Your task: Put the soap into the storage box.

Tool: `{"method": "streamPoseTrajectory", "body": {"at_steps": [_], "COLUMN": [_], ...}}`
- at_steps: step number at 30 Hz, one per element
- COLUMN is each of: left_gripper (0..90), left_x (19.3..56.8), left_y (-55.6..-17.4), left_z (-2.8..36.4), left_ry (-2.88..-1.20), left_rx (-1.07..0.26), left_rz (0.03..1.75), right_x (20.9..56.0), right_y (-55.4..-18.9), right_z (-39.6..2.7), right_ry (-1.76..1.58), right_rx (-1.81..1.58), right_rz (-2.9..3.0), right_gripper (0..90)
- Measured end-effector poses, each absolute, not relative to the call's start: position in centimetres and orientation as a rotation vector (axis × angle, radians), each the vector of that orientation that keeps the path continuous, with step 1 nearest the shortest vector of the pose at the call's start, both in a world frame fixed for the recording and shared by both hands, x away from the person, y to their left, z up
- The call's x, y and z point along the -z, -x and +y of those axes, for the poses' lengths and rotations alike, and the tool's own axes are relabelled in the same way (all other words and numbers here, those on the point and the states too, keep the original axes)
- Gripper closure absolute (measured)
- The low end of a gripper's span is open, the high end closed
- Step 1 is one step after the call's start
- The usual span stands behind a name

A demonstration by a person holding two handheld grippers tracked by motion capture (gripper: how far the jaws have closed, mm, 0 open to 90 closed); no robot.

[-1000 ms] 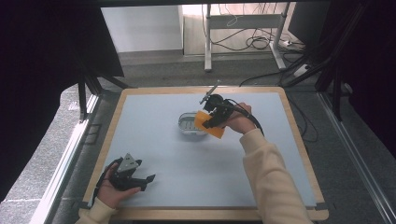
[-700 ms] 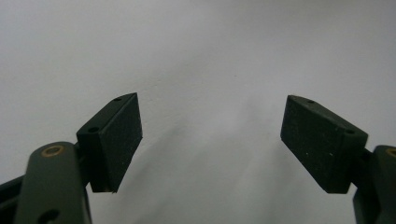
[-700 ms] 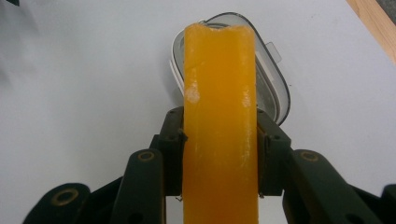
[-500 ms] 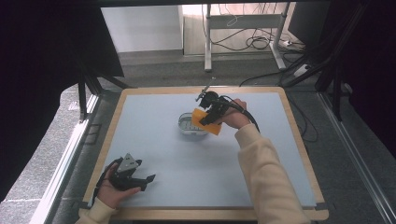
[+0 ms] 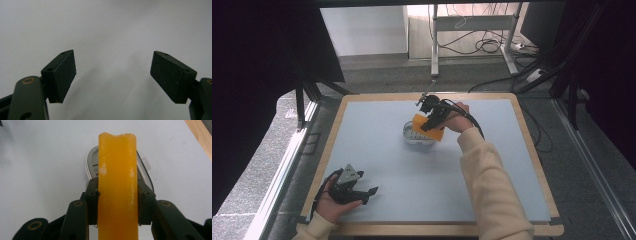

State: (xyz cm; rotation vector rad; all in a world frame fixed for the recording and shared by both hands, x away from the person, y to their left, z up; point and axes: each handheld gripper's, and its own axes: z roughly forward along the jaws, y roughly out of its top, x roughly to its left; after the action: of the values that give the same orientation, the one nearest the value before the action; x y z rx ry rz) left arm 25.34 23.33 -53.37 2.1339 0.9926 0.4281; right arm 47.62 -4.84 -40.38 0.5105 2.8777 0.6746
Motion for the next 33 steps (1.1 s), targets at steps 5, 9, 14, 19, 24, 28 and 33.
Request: {"method": "streamPoseTrajectory", "body": {"at_steps": [5, 9, 14, 19, 24, 28, 33], "left_gripper": [20.3, 20.3, 20.3, 20.3, 20.3, 20.3, 20.3], "left_x": [53.4, 53.4, 53.4, 53.4, 53.4, 53.4, 53.4], "left_y": [-25.4, -25.4, -25.4, -25.4, -25.4, -25.4, -25.4], "left_z": [23.4, 23.4, 23.5, 23.5, 23.5, 23.6, 23.6], "left_ry": [-2.133, -2.132, -2.132, -2.134, -2.134, -2.132, -2.130], "left_rx": [-0.429, -0.428, -0.429, -0.430, -0.430, -0.431, -0.430], "left_rz": [0.993, 0.994, 0.994, 0.996, 0.997, 0.999, 1.000], "right_x": [40.5, 40.8, 40.8, 40.8, 41.1, 41.2, 41.1], "right_y": [-48.0, -48.4, -48.7, -49.1, -49.6, -50.1, -50.4], "right_z": [-4.6, -4.3, -3.7, -3.2, -2.9, -2.5, -2.0], "right_ry": [-0.502, -0.500, -0.481, -0.470, -0.461, -0.433, -0.412], "right_rx": [-0.677, -0.657, -0.639, -0.639, -0.622, -0.620, -0.627], "right_rz": [2.887, 2.897, 2.897, 2.903, 2.912, 2.918, 2.924], "right_gripper": [61.6, 61.6, 61.6, 61.6, 61.6, 61.6, 61.5]}}
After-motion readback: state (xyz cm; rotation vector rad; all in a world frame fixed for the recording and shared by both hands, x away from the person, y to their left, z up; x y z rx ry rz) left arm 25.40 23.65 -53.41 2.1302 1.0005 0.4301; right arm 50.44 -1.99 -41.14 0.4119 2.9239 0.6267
